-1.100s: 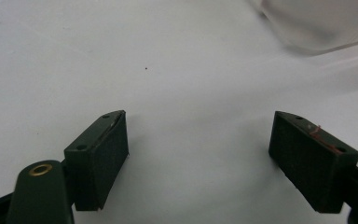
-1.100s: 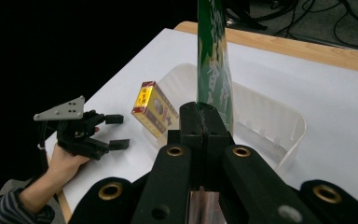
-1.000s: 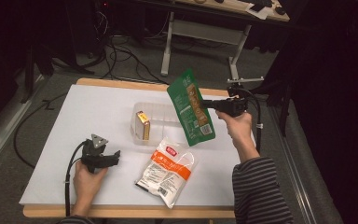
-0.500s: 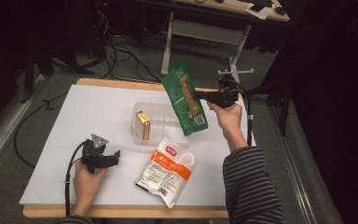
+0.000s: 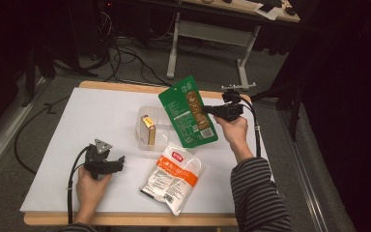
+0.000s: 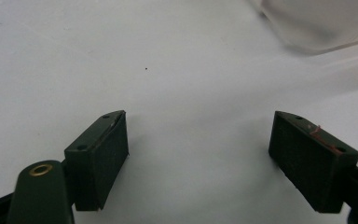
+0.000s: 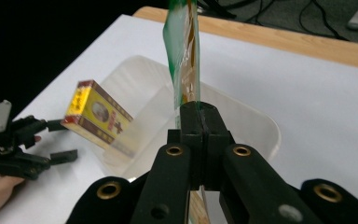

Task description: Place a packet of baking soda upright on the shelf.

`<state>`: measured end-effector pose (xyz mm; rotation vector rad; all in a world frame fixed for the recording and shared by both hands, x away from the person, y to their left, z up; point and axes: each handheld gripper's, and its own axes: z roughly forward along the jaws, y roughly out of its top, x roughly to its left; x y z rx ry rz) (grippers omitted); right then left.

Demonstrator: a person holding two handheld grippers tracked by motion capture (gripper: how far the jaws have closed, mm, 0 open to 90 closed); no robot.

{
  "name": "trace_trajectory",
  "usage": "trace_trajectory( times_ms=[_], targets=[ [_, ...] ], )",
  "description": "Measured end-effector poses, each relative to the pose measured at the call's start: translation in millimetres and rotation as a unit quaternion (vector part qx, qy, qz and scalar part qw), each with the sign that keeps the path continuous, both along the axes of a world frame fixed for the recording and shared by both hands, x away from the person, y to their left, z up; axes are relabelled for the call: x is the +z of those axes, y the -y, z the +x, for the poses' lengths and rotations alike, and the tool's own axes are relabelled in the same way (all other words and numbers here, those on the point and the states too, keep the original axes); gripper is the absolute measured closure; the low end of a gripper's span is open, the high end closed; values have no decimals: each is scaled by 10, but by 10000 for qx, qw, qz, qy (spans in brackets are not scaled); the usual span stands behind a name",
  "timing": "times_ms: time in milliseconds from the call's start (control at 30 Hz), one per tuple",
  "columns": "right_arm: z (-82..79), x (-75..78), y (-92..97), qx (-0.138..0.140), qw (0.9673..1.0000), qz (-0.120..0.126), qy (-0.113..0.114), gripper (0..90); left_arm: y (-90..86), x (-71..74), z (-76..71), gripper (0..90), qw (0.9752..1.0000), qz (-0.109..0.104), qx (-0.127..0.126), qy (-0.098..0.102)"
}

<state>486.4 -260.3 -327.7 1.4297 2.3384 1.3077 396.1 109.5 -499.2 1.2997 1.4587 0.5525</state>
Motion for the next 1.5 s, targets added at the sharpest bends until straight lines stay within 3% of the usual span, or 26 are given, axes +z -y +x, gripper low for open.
trace_trajectory(
  times_ms=[233, 433, 500, 600, 733, 1067, 1200, 1333, 1500],
  targets=[
    [-36, -8, 29, -10, 9998, -206, 79, 900, 0, 0, 1, 202, 10000, 2, 0, -3],
    [-21, 86, -73, 58, 9997, -214, 121, 900, -1, 0, 1, 202, 10000, 2, 1, 0],
    [-29, 67, -98, 58, 9995, -260, 139, 900, -1, 0, 1, 202, 10000, -1, 2, -1],
    [-47, 23, -61, 21, 9998, -120, 144, 900, -2, 0, 1, 202, 10000, 7, -1, -5],
    [-66, 1, -37, 135, 9992, -369, -37, 900, -2, 0, 1, 202, 10000, 10, -2, -5],
    [-99, 17, -100, 359, 9967, -614, -386, 891, -1, 0, 1, 202, 10000, 0, 0, -5],
    [-77, -25, -159, 426, 9933, -951, -494, 843, -2, 0, 2, 202, 10000, -2, 1, -6],
    [-33, -64, -216, 443, 9925, -990, -560, 797, -2, 0, 2, 202, 10000, -2, 1, -5],
    [44, -117, -323, 463, 9896, -1208, -634, 763, -2, 0, 1, 202, 10000, 8, 1, -6]
  ],
)
